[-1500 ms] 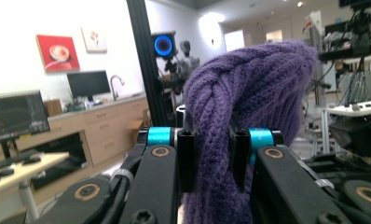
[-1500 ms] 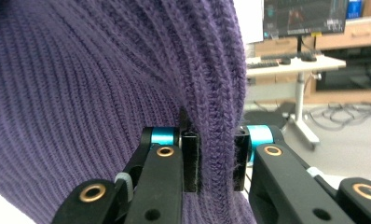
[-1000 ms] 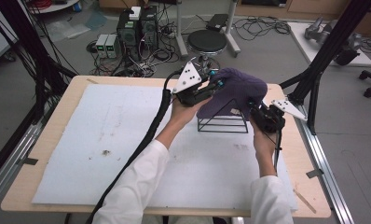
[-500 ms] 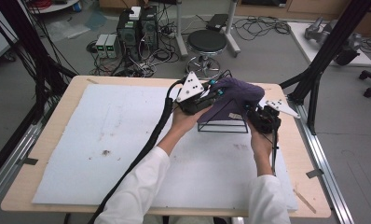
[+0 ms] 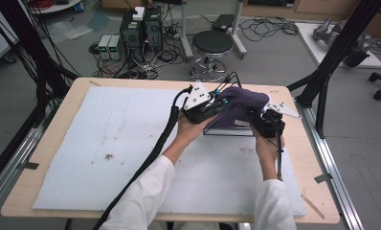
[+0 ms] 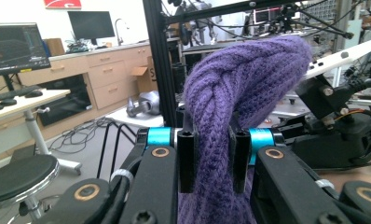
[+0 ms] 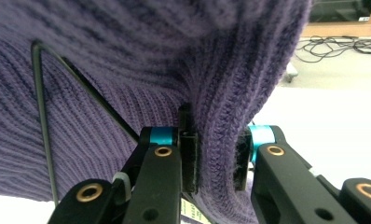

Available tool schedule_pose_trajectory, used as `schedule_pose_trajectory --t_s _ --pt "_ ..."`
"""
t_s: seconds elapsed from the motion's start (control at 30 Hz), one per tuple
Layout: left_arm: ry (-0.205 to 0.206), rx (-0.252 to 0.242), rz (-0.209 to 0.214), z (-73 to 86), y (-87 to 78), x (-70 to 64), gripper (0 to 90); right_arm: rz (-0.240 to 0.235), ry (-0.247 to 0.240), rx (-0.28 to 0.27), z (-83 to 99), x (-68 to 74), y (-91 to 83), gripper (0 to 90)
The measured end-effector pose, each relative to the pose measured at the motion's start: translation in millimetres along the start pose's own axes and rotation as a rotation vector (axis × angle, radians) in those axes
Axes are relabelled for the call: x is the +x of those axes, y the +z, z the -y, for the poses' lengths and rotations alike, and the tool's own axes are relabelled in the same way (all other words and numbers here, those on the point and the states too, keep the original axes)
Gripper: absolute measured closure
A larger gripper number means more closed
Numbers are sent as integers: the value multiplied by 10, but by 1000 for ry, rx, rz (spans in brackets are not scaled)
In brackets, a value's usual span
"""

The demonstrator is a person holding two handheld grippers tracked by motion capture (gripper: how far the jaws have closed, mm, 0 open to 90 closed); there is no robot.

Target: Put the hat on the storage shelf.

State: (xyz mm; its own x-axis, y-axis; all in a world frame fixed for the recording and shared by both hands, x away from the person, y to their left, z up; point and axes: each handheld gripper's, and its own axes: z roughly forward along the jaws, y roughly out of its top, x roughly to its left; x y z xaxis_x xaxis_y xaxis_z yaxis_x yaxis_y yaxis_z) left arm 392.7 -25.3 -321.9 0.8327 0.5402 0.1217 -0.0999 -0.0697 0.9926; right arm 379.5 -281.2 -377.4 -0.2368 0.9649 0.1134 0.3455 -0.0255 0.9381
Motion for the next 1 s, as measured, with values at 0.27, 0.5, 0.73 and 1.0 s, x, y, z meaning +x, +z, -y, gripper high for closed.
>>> schedule_pose_trajectory --t_s 0.27,0.5,0.73,1.0 --pt "-6 17 -12 67 -17 -10 788 0 3 20 16 3 19 795" --pt "-64 73 -37 167 13 25 782 23 43 67 43 -33 38 784" --pt "-49 96 -44 189 34 3 769 7 102 115 73 -103 50 759" --pt "-21 111 -56 143 32 -42 741 4 122 138 86 -192 33 499"
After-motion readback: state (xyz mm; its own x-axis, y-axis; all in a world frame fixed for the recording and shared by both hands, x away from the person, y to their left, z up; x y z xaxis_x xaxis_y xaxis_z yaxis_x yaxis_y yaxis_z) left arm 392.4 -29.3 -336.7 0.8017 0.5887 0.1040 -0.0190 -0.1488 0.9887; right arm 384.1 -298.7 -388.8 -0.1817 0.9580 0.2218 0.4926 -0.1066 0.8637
